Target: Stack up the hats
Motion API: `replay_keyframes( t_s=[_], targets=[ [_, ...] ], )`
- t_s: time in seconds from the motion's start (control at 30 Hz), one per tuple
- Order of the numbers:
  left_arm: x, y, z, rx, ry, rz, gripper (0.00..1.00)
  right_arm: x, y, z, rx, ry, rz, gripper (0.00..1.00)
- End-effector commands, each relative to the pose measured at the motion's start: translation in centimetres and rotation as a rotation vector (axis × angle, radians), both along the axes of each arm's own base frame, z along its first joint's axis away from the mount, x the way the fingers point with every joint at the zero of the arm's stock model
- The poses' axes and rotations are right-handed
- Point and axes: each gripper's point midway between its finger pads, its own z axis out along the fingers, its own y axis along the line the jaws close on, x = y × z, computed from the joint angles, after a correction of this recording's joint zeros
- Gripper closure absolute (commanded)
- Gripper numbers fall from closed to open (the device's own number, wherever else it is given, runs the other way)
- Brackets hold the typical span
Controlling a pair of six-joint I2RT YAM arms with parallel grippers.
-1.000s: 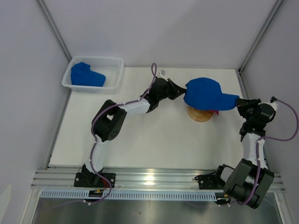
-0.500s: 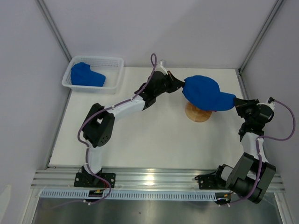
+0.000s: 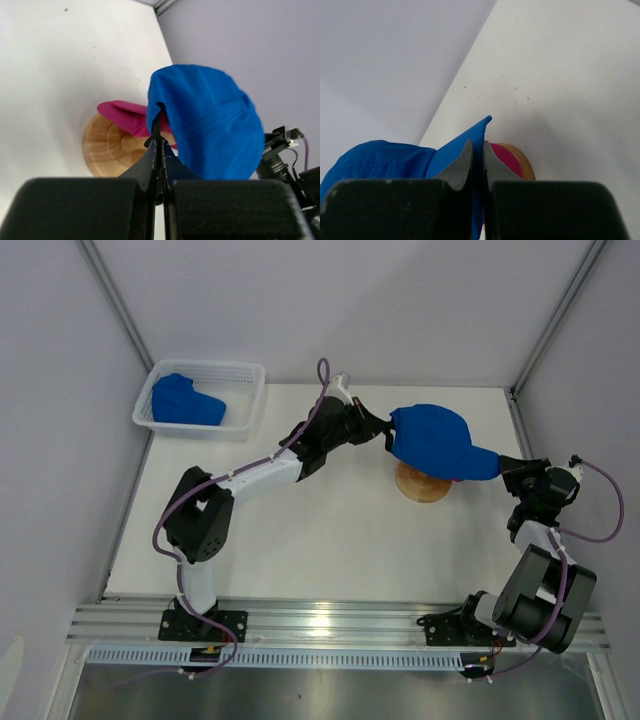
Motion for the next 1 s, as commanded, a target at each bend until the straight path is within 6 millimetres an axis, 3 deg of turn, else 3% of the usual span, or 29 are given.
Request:
replay_keyframes(
  t_s=[0.0,0.2,0.33,0.43,0.53,0.57,0.67,0.83,0.97],
  targets=[
    [-0.6,1.0,2.9,-0.047,-0.076,0.019,0.99,-0.1,-2.3,-1.1,-0.099,0.011,-0.078,1.0],
    [-0.1,-0.4,-0.9,-0.011,0.0,-0.023,0.99,0.4,0.6,3.9,-0.037,-0.236,0.086,1.0],
    [-0.2,-0.5,-2.6,-0.002,0.03,-0.028,0.99,0.9,0.5,5.9,-0.129,-0.237,0.086,1.0],
    [-0.7,-0.2,-2.4,-0.001,0.028,-0.043,0.94,0.9,0.3,5.3,-0.164,-0.191,0.081,1.0],
    [-1.0,0.2,-2.3,0.022,0.027,-0.043,0.73,0.9,0.5,4.8,-0.163,-0.177,0.09,1.0],
    [-1.1,0.3,-2.5,0.033,0.028,-0.044,0.61,1.0,0.5,4.7,-0.168,-0.173,0.092,1.0],
    [-1.5,0.5,-2.9,0.033,0.052,-0.047,0.46,1.2,0.8,4.3,-0.178,-0.159,0.104,1.0],
    [-1.9,0.0,-3.7,0.018,0.092,-0.06,0.46,1.4,1.0,3.6,-0.173,-0.14,0.108,1.0],
    [-1.8,0.6,-7.2,0.034,0.198,0.004,0.5,1.4,0.9,3.4,-0.176,-0.133,0.104,1.0]
  ],
)
